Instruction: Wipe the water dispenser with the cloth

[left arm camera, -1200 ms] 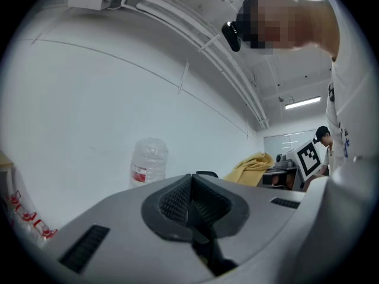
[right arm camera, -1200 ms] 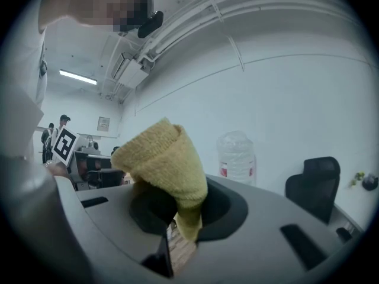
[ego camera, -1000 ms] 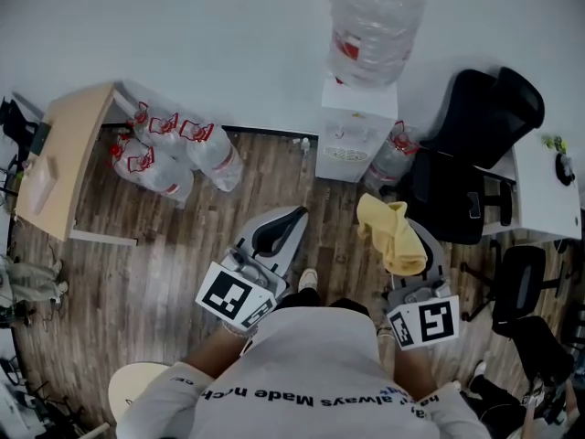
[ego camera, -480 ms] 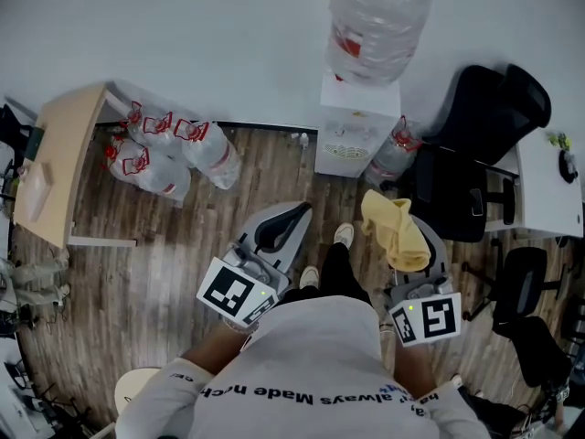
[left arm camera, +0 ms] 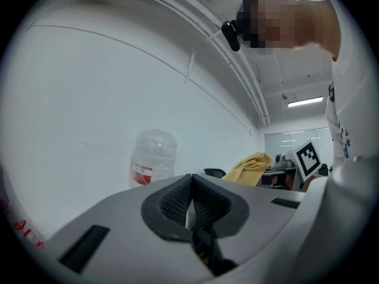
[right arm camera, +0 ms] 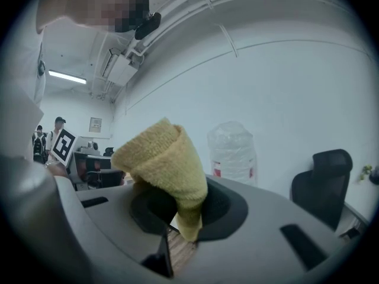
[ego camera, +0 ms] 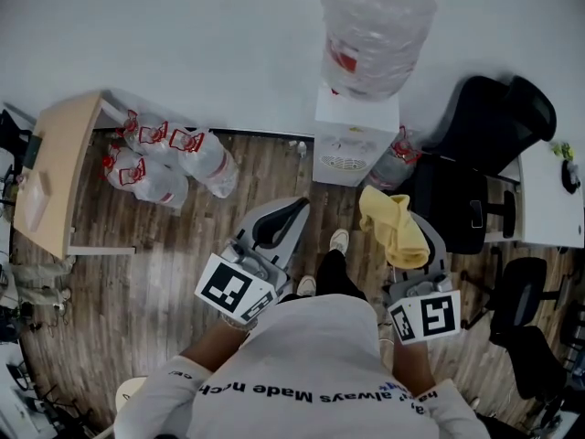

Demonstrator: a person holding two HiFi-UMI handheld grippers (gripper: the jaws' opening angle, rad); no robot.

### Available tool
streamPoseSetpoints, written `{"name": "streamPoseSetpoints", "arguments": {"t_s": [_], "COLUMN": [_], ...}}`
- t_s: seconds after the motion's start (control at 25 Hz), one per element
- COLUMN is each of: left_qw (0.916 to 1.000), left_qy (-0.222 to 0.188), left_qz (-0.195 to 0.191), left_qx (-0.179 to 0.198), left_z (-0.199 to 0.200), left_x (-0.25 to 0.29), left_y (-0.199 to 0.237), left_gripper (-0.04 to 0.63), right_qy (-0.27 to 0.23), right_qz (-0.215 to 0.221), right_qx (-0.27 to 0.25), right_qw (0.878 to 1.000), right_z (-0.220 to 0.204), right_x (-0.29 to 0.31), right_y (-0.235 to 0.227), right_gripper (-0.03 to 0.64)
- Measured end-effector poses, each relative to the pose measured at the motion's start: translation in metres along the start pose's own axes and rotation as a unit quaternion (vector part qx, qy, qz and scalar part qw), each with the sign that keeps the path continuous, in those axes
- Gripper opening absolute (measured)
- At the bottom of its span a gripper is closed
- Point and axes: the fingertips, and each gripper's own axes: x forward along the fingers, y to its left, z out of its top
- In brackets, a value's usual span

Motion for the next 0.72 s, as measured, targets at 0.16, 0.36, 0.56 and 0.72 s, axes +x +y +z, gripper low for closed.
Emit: {"name": "streamPoseSetpoints", "arguments": {"t_s": [0.16, 0.36, 0.56, 0.72], "left_qw": [1.0, 1.0, 0.9999, 0.9999], "left_qy": [0.004, 0.005, 0.005, 0.005], "left_qz": [0.0, 0.004, 0.008, 0.013], "left_qx": [0.002, 0.005, 0.008, 0.009], "left_z": [0.001, 0.004, 0.008, 0.011], "left_x": [0.029, 0.065, 0.101, 0.13], "left_y": [0.014, 0.028, 0.041, 0.048], "left_gripper": [0.02, 0.02, 0.02, 0.02], "right_qy": [0.001, 0.001, -0.002, -0.002], "right_qz": [0.004, 0.009, 0.015, 0.02], "right_qx": [0.001, 0.003, 0.001, 0.0], "right_qw": [1.0, 1.0, 1.0, 1.0], "right_z": [0.004, 0.01, 0.019, 0.025], "right_x": [0.022, 0.049, 0.074, 0.091], "right_y": [-0.021, -0.051, -0.08, -0.106], "right_gripper": [0.069, 0.069, 0.069, 0.068]}}
